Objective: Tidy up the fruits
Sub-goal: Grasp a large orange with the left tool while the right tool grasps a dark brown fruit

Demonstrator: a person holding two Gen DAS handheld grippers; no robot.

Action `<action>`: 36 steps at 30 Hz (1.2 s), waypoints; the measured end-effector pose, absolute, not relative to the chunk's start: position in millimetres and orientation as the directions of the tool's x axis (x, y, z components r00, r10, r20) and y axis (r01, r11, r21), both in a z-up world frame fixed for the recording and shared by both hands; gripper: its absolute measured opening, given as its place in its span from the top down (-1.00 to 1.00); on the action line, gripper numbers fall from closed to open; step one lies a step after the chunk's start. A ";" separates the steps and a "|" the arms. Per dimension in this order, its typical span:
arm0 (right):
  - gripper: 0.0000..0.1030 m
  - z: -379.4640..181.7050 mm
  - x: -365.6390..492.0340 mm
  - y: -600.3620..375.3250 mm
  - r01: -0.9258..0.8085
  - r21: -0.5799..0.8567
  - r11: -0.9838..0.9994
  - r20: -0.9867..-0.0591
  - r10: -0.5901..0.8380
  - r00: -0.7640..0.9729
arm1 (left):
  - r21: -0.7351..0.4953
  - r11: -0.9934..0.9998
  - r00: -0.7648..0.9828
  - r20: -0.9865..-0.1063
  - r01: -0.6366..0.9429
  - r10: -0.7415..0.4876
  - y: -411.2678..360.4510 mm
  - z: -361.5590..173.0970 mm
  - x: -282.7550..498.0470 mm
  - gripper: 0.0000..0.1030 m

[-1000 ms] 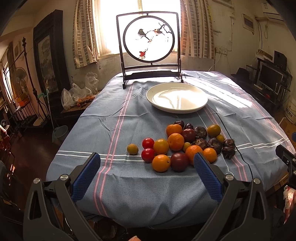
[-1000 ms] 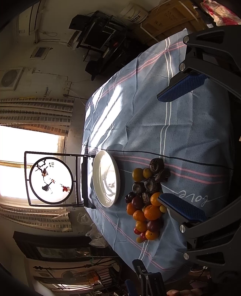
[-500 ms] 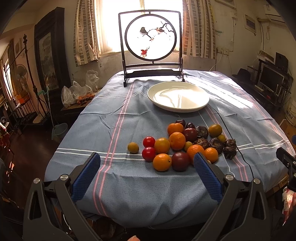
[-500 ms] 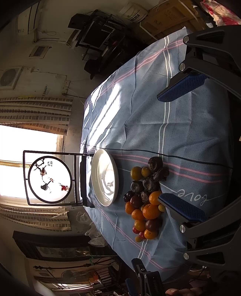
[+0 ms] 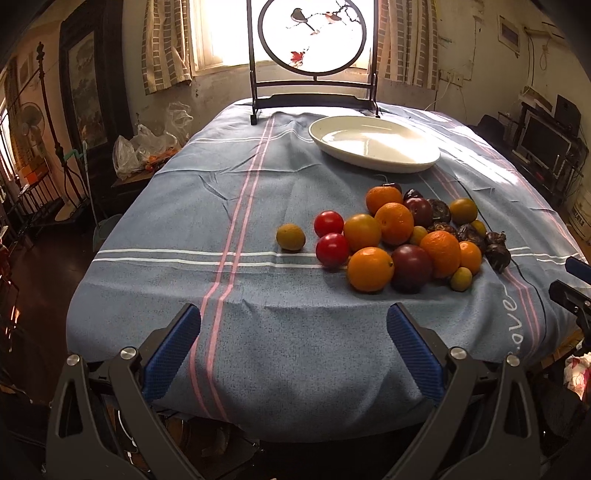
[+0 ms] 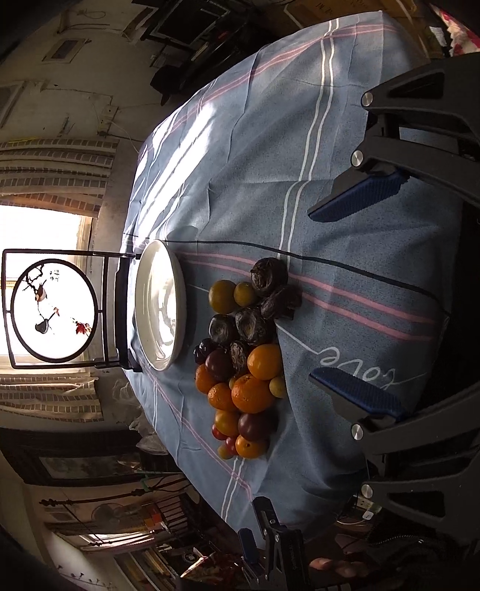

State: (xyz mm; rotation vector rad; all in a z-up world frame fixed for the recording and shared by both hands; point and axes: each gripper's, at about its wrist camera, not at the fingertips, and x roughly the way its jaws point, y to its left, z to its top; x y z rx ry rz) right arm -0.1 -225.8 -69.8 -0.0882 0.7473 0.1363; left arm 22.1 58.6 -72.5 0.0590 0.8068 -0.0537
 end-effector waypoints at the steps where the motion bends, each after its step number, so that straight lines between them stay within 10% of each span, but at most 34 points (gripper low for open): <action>1: -0.48 -73.2 4.4 -222.7 -0.163 -0.044 0.986 -0.689 0.089 0.720 | 0.036 0.996 0.692 -0.721 0.083 -0.032 57.1 -73.8 23.7 -0.91; 21: 0.40 -111.2 74.5 -222.8 -0.218 0.073 0.973 -0.757 0.196 0.623 | 0.086 0.975 0.674 -0.735 0.203 -0.076 13.8 -99.5 61.2 -0.87; 36: 0.42 -109.1 72.9 -242.2 -0.235 0.180 0.955 -0.688 0.293 0.664 | 0.009 0.962 0.618 -0.768 0.271 -0.167 12.5 -106.2 69.6 -0.03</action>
